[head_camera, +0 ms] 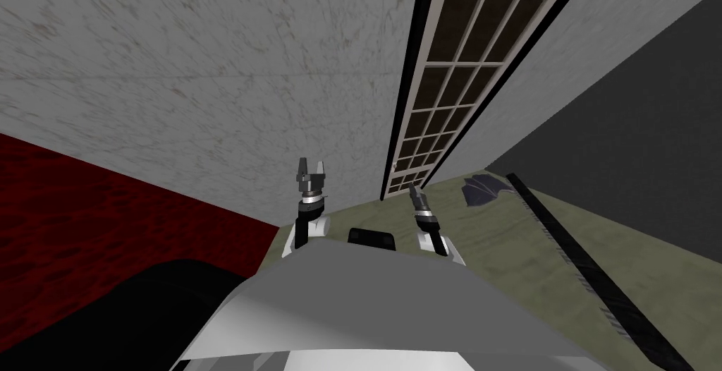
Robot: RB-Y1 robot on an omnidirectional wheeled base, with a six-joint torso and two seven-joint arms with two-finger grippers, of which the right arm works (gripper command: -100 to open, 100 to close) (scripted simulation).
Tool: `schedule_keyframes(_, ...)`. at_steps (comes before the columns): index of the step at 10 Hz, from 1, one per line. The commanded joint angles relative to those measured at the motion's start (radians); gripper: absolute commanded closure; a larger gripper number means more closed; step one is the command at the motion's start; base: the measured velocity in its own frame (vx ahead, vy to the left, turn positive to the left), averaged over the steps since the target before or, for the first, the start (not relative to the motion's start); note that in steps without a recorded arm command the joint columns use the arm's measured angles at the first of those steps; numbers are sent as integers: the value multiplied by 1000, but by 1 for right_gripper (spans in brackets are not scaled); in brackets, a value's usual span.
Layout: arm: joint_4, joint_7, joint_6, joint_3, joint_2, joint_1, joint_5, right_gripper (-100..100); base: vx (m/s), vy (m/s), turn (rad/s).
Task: Pull the door open
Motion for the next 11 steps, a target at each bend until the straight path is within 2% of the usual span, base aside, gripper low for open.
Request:
schedule_keyframes(1,48,38,-11,-2,-1,-18,18,-100,92,-89,58)
schedule_keyframes(6,201,139,-55,-14,-13,-66,68,-100,93,-76,59)
schedule_keyframes(7,204,139,-55,-14,-13,-66,68,-100,44,-52,23)
schedule_keyframes(9,261,179,-73,-18,-17,-85,87,-100,52,-53,47)
schedule_keyframes(10,264,179,-73,-18,-17,-85,87,-100,47,-47,21)
schedule_keyframes(11,294,198,-82,-20,-19,-94,97,-100,45,-47,38)
